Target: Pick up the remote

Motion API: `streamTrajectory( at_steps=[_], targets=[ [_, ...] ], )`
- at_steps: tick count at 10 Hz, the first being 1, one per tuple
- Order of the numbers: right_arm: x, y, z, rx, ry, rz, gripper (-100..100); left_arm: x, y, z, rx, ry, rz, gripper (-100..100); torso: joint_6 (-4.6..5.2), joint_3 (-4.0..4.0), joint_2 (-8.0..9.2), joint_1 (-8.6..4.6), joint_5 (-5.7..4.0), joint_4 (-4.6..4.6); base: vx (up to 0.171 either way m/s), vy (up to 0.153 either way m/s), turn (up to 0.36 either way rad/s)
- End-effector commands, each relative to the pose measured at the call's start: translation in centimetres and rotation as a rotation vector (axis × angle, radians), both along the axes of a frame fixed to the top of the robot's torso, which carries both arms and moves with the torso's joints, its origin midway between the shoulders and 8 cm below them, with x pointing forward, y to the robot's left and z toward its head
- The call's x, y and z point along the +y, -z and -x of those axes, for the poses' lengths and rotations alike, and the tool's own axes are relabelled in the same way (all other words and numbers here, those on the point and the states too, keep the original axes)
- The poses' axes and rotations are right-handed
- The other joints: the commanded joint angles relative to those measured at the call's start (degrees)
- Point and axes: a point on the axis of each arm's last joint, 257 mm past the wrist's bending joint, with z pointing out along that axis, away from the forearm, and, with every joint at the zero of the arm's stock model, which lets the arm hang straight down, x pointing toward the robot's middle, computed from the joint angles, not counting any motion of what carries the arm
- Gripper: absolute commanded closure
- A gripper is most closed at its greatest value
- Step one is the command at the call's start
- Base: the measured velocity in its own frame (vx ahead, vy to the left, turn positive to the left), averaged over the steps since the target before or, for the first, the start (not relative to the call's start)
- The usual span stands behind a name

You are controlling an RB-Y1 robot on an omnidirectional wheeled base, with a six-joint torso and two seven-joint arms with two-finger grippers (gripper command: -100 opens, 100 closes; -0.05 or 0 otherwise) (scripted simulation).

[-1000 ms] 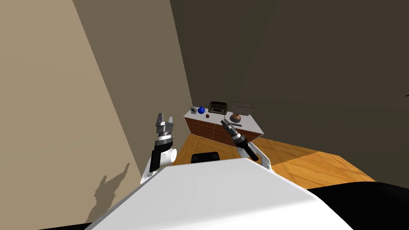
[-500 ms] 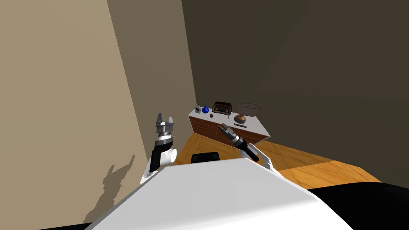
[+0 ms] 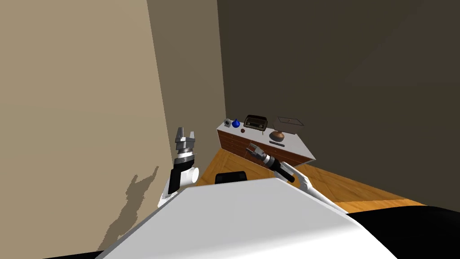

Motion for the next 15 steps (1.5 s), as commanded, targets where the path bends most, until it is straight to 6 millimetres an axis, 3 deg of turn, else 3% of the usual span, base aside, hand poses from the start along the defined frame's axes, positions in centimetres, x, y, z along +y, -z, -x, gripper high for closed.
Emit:
streamTrajectory(
  at_steps=[1, 2, 3, 5, 7, 12, 15],
  targets=[
    [-0.7, 2.3, 0.5, 0.030, -0.003, 0.051, -100, 0.0, 0.0, 0.0, 0.000, 0.000, 0.000, 0, 0.00, 0.00, 0.00, 0.00, 0.00, 0.00, 0.010, 0.054, 0.090],
    [-0.7, 2.3, 0.5, 0.030, -0.003, 0.051, -100, 0.0, 0.0, 0.0, 0.000, 0.000, 0.000, 0, 0.05, 0.00, 0.00, -0.03, -0.01, 0.00, 0.011, 0.023, -0.026],
    [-1.6, 4.6, 1.3, 0.058, -0.030, 0.132, -100, 0.0, 0.0, 0.0, 0.000, 0.000, 0.000, 0, 0.05, 0.00, 0.00, -0.14, -0.03, 0.00, 0.020, 0.040, 0.160],
    [-2.0, 5.1, 1.3, 0.069, -0.023, 0.138, -100, 0.0, 0.0, 0.0, 0.000, 0.000, 0.000, 0, 0.04, -0.02, -0.04, -0.11, -0.02, -0.01, 0.013, 0.026, 0.061],
    [-3.7, 7.9, 2.3, 0.110, -0.042, 0.225, -100, 0.0, 0.0, 0.0, 0.000, 0.000, 0.000, 0, 0.00, -0.02, -0.05, -0.14, -0.03, -0.01, 0.020, 0.032, 0.153],
    [-9.6, 14.8, 6.2, 0.233, -0.106, 0.467, -100, 0.0, 0.0, 0.0, 0.000, 0.000, 0.000, 0, 0.06, -0.07, -0.13, -0.18, -0.03, -0.03, 0.047, 0.027, 0.144],
    [-13.0, 17.3, 7.9, 0.298, -0.112, 0.555, -100, 0.0, 0.0, 0.0, 0.000, 0.000, 0.000, 0, 0.03, -0.12, -0.22, -0.23, -0.05, -0.04, 0.063, 0.001, 0.130]
  ],
)
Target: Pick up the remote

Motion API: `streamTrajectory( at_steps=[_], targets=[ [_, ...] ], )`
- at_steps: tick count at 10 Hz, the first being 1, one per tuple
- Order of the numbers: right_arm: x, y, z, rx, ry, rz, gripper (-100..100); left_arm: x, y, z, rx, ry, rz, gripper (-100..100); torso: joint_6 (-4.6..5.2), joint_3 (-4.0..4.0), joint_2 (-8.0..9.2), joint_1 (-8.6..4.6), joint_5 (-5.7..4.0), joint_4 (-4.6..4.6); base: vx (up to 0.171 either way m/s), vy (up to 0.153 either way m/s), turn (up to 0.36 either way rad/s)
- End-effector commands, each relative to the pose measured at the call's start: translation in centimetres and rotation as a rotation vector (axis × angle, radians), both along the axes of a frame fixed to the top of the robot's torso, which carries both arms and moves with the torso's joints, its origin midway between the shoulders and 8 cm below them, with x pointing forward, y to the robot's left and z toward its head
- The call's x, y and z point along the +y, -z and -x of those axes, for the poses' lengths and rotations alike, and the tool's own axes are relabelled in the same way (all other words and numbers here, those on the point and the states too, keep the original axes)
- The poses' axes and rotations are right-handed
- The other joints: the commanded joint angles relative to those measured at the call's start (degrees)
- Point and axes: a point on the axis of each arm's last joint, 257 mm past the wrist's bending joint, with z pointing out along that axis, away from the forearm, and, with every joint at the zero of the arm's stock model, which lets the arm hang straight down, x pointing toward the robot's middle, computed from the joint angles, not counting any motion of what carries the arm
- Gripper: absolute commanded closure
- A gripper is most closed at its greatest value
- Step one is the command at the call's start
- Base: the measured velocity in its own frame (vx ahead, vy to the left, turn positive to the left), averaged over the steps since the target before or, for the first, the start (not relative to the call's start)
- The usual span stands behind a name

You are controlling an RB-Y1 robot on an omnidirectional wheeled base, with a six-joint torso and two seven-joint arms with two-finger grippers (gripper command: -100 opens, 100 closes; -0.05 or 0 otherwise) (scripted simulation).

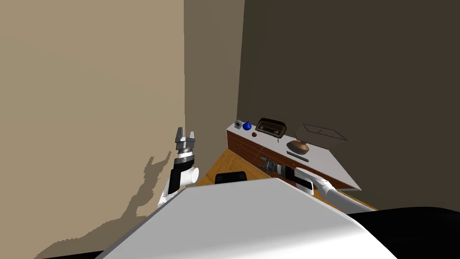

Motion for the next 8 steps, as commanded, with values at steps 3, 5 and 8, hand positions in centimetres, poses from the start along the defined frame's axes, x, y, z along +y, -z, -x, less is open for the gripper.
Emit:
streamTrajectory(
  at_steps=[3, 5, 8],
  targets=[
    [-5.7, 3.3, 3.4, 0.106, -0.027, 0.158, -100, 0.0, 0.0, 0.0, 0.000, 0.000, 0.000, 0, 0.00, -0.02, -0.03, -0.04, -0.01, -0.01, 0.078, -0.023, 0.135],
    [-8.8, 4.6, 5.3, 0.161, -0.030, 0.232, -100, 0.0, 0.0, 0.0, 0.000, 0.000, 0.000, 0, 0.01, -0.03, -0.04, -0.06, -0.01, -0.01, 0.078, -0.027, 0.121],
    [-12.8, 5.8, 7.6, 0.226, -0.021, 0.313, -100, 0.0, 0.0, 0.0, 0.000, 0.000, 0.000, 0, -0.03, -0.04, -0.09, -0.12, -0.02, -0.01, 0.078, -0.045, 0.103]
  ],
)
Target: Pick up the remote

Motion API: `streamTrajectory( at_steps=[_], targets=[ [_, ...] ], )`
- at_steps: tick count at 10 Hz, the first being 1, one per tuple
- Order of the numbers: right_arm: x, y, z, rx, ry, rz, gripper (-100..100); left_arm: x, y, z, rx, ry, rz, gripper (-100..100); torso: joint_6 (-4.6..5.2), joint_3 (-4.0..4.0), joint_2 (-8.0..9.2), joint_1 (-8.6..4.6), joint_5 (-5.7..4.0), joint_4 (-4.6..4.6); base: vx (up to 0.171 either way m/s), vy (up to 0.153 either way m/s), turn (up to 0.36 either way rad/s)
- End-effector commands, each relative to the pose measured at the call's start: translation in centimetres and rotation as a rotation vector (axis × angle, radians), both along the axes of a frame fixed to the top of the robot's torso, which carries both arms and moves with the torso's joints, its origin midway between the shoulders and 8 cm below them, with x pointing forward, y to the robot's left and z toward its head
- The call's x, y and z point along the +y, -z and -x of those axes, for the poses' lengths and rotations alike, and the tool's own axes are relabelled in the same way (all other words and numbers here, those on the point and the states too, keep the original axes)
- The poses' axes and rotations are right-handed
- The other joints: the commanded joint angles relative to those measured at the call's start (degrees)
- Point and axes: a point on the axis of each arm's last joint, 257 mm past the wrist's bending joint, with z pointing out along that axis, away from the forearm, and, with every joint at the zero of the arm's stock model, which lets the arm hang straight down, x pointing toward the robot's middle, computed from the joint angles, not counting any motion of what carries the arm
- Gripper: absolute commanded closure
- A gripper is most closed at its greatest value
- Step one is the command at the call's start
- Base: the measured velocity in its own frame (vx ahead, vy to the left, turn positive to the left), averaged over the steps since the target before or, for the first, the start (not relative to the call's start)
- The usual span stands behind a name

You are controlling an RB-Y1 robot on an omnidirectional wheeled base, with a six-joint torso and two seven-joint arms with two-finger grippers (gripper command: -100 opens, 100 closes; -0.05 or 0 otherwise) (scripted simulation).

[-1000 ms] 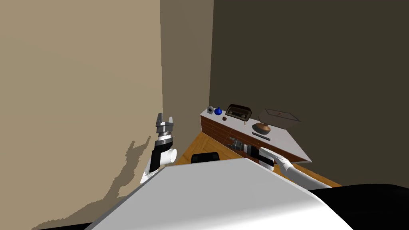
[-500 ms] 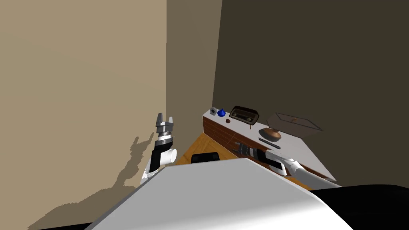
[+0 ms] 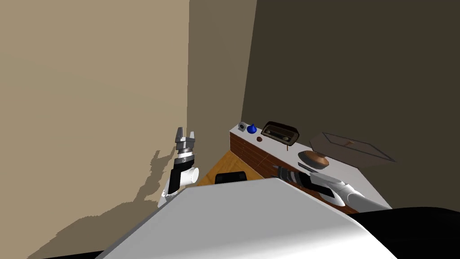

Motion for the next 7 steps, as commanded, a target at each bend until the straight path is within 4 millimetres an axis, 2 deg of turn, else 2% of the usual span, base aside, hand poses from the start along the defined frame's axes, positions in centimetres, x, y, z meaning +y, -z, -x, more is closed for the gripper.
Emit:
streamTrajectory(
  at_steps=[1, 3, 5, 6, 7],
  targets=[
    [-1.1, 0.2, 0.1, 0.012, 0.007, 0.019, -100, 0.0, 0.0, 0.0, 0.000, 0.000, 0.000, 0, 0.00, 0.00, 0.00, 0.00, 0.00, 0.00, 0.036, -0.024, -0.006],
    [-6.2, 1.1, 3.8, 0.108, 0.001, 0.133, -100, 0.0, 0.0, 0.0, 0.000, 0.000, 0.000, 0, -0.05, 0.05, 0.09, 0.06, 0.02, 0.03, 0.093, -0.055, 0.183],
    [-7.2, 1.2, 4.2, 0.117, 0.014, 0.149, -100, 0.0, 0.0, 0.0, 0.000, 0.000, 0.000, 0, -0.02, -0.08, -0.14, -0.12, -0.03, -0.03, 0.082, -0.069, 0.029],
    [-10.1, 1.4, 6.3, 0.169, 0.022, 0.208, -100, 0.0, 0.0, 0.0, 0.000, 0.000, 0.000, 0, 0.00, 0.01, 0.03, -0.01, -0.02, 0.00, 0.066, -0.056, 0.125],
    [-12.1, 1.4, 8.1, 0.213, 0.023, 0.251, -100, 0.0, 0.0, 0.0, 0.000, 0.000, 0.000, 0, -0.02, 0.02, 0.03, -0.02, 0.01, 0.01, 0.134, -0.114, 0.177]
  ],
)
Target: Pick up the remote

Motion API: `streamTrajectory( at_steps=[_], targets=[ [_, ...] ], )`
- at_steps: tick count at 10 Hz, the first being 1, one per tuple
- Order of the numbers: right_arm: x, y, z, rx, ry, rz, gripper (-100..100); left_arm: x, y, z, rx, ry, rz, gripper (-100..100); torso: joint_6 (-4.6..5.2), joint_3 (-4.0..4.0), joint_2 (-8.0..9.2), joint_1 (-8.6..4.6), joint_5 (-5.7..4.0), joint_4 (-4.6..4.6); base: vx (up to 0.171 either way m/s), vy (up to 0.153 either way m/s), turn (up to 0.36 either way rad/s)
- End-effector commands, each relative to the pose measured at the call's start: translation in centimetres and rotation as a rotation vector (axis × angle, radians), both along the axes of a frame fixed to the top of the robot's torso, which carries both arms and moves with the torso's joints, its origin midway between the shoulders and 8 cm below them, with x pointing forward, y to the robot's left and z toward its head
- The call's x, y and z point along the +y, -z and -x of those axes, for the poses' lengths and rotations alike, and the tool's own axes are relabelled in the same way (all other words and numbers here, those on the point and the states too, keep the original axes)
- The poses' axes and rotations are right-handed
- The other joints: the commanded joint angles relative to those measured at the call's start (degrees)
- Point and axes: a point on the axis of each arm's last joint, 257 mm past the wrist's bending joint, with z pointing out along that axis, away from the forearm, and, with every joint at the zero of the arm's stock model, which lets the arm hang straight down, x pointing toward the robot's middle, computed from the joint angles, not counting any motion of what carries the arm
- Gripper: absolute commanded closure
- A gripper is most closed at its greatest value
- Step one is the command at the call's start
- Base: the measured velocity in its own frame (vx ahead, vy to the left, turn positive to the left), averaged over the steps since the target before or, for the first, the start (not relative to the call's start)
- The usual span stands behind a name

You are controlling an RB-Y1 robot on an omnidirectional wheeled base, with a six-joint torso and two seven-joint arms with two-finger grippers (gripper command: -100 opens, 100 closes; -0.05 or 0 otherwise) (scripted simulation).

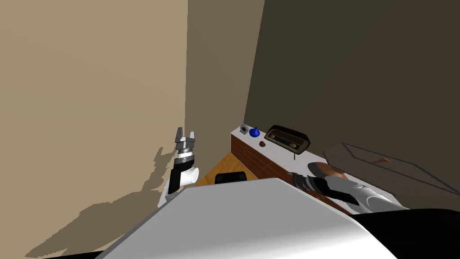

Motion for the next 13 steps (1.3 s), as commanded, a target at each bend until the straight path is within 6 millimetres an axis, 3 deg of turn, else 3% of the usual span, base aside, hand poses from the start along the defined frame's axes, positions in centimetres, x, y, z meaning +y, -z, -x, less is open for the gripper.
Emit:
streamTrajectory(
  at_steps=[1, 2, 3, 6, 8, 11, 12, 13],
  targets=[
    [-3.6, -0.3, 3.6, 0.075, 0.016, 0.074, -100, 0.0, 0.0, 0.0, 0.000, 0.000, 0.000, 0, 0.00, 0.00, 0.00, 0.00, 0.00, 0.00, 0.165, -0.139, 0.170],
    [-3.2, -0.2, 3.4, 0.072, 0.011, 0.067, -100, 0.0, 0.0, 0.0, 0.000, 0.000, 0.000, 0, 0.04, -0.07, -0.10, -0.09, -0.02, -0.03, 0.107, -0.103, 0.048],
    [-4.3, -0.3, 3.9, 0.080, 0.025, 0.087, -100, 0.0, 0.0, 0.0, 0.000, 0.000, 0.000, 0, 0.03, -0.02, 0.00, 0.01, -0.04, -0.01, 0.027, -0.041, -0.003],
    [-9.6, -0.9, 9.6, 0.203, 0.066, 0.198, -100, 0.0, 0.0, 0.0, 0.000, 0.000, 0.000, 0, 0.05, 0.11, 0.20, 0.03, 0.00, 0.04, 0.070, -0.112, 0.102],
    [-9.6, -0.9, 9.6, 0.203, 0.066, 0.198, -100, 0.0, 0.0, 0.0, 0.000, 0.000, 0.000, 0, 0.05, 0.06, 0.12, 0.00, -0.05, 0.02, 0.062, -0.069, 0.017],
    [-12.0, -1.2, 13.9, 0.289, 0.097, 0.254, -100, 0.0, 0.0, 0.0, 0.000, 0.000, 0.000, 0, 0.05, 0.14, 0.25, 0.21, 0.03, 0.05, 0.048, -0.065, 0.049],
    [-11.7, -1.1, 13.2, 0.273, 0.092, 0.244, -100, 0.0, 0.0, 0.0, 0.000, 0.000, 0.000, 0, 0.06, 0.14, 0.27, 0.14, -0.01, 0.05, 0.018, -0.040, 0.010],
    [-11.8, -1.1, 13.3, 0.276, 0.093, 0.246, 0, 0.0, 0.0, 0.0, 0.000, 0.000, 0.000, 0, 0.06, 0.19, 0.35, 0.29, 0.02, 0.07, 0.004, -0.008, 0.001]
  ],
)
